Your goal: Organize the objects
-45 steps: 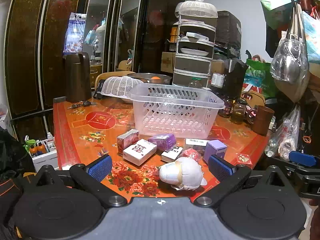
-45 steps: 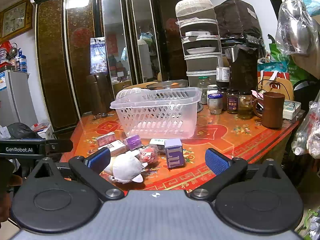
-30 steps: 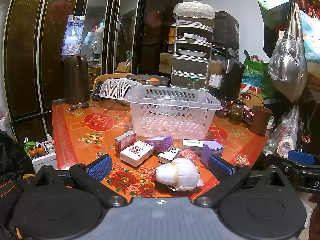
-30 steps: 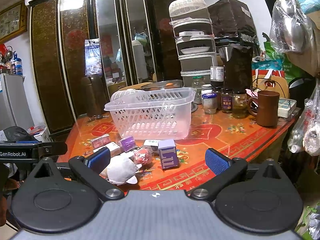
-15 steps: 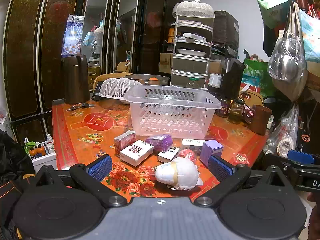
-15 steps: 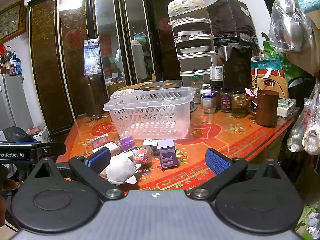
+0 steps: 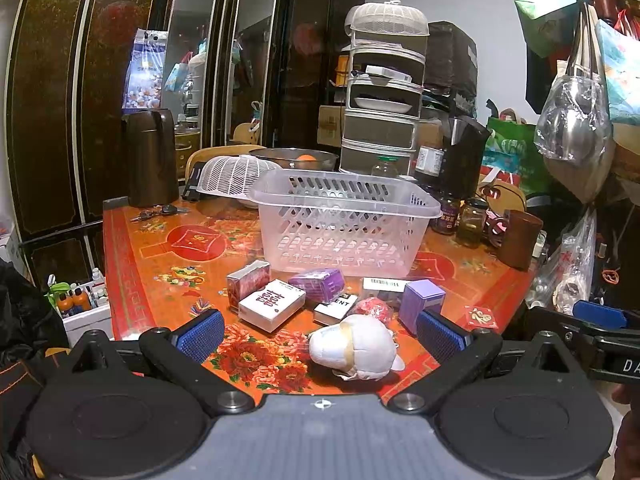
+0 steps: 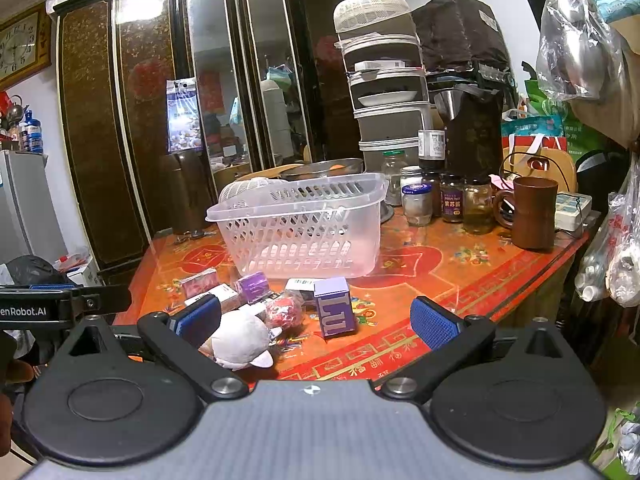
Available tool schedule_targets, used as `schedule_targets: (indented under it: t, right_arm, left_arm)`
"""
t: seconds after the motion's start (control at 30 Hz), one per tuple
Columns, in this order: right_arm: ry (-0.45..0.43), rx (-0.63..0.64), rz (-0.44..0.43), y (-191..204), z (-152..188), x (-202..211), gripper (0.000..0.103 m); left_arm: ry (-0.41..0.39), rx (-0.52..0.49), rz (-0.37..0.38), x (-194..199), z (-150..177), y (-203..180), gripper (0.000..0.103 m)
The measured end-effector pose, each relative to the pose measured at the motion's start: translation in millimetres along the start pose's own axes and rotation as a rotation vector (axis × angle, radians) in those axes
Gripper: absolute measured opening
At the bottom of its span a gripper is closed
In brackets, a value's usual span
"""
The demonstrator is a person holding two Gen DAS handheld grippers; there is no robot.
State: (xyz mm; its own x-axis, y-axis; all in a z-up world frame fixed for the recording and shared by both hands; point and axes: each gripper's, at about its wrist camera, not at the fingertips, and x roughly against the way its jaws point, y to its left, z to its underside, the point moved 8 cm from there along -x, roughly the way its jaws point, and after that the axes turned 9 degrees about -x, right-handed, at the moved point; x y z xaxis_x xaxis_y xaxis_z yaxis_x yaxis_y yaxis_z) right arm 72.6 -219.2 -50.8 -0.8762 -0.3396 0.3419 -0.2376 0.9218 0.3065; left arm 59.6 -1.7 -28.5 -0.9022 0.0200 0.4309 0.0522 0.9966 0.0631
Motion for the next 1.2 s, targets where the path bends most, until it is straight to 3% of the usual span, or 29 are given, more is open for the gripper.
schedule_targets:
  t: [1.2]
  right_arm:
    - [-0.002,-0.011,-0.006,0.7,0.5,-1.5,0.103]
  left_arm:
    - [0.004,0.002,0.004,-1.6,1.9,-2.1,0.103]
